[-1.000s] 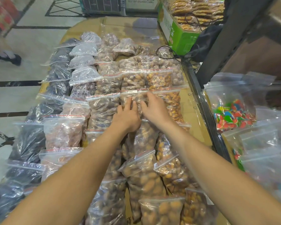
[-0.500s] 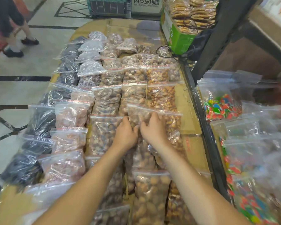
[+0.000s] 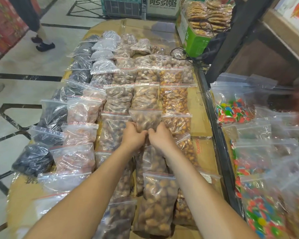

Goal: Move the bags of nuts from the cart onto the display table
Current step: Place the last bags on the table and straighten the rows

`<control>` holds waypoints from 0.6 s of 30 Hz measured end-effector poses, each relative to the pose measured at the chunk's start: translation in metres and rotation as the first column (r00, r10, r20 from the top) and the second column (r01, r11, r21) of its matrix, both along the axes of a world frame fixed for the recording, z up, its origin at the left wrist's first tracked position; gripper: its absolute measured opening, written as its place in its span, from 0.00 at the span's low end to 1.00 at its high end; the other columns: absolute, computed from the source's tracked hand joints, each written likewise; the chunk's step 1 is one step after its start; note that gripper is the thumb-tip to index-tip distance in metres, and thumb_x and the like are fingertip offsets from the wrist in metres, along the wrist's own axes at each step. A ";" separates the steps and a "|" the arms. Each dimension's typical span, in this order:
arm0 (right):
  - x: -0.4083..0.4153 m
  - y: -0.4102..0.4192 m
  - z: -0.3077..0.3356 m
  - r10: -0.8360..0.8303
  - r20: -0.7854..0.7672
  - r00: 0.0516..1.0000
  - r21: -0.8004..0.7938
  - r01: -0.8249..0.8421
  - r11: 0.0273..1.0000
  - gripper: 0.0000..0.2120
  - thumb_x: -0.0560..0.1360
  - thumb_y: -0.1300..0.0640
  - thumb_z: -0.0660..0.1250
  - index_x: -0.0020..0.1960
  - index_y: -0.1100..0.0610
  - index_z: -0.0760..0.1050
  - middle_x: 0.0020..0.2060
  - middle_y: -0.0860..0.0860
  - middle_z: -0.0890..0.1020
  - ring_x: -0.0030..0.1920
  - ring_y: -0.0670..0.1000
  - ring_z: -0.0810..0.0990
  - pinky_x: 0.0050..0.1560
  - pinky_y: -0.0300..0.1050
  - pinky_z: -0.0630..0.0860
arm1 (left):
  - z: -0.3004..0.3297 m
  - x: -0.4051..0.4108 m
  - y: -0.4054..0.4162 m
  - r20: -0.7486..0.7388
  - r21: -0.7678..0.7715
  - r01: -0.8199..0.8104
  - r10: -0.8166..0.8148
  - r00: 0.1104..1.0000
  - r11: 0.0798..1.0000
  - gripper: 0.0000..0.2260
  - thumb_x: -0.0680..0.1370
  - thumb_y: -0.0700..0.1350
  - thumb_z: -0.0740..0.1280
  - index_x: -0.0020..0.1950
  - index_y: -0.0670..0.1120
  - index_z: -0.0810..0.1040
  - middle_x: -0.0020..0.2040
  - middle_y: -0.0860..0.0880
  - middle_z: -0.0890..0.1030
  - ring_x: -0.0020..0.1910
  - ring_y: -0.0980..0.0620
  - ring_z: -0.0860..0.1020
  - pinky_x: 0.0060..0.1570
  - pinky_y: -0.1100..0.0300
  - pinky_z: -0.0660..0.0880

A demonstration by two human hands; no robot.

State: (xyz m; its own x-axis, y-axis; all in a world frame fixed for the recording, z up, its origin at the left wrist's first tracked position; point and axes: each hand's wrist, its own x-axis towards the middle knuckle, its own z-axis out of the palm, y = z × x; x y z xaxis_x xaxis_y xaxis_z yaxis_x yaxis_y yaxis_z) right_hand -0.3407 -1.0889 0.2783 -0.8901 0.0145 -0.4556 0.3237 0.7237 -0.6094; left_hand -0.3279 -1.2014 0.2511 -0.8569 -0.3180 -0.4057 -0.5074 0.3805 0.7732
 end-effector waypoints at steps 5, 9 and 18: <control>-0.010 -0.001 -0.009 -0.081 0.059 0.995 -0.136 0.088 0.987 0.23 0.84 0.55 0.59 0.75 0.62 0.60 0.69 0.59 0.74 0.67 0.61 0.75 0.62 0.50 0.73 | -0.007 0.001 -0.009 -0.044 0.040 -0.037 0.039 0.998 0.998 0.16 0.77 0.45 0.73 0.57 0.47 0.67 0.50 0.47 0.75 0.45 0.47 0.77 0.43 0.49 0.79; -0.012 0.012 -0.012 -0.159 0.154 0.975 -0.277 0.197 0.940 0.22 0.78 0.60 0.71 0.66 0.52 0.63 0.61 0.52 0.74 0.60 0.55 0.77 0.48 0.49 0.75 | -0.006 0.000 -0.009 -0.077 0.057 -0.013 0.017 0.997 0.998 0.23 0.76 0.47 0.75 0.66 0.47 0.68 0.57 0.48 0.78 0.55 0.47 0.79 0.58 0.46 0.79; -0.012 0.012 -0.017 -0.067 0.012 0.998 -0.127 0.068 0.990 0.19 0.80 0.58 0.70 0.69 0.60 0.74 0.60 0.53 0.82 0.59 0.56 0.81 0.58 0.50 0.79 | -0.006 0.003 -0.011 -0.116 -0.010 0.033 -0.034 0.993 0.999 0.41 0.72 0.50 0.79 0.78 0.43 0.61 0.73 0.44 0.72 0.70 0.45 0.72 0.67 0.52 0.71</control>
State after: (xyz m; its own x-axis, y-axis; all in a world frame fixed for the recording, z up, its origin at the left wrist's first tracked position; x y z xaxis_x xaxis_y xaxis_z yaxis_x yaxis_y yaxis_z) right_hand -0.3529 -1.0766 0.2615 -0.8855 0.0155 -0.4644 0.3741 0.6168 -0.6926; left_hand -0.3249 -1.2122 0.2450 -0.9085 -0.2910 -0.3000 -0.4008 0.4026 0.8230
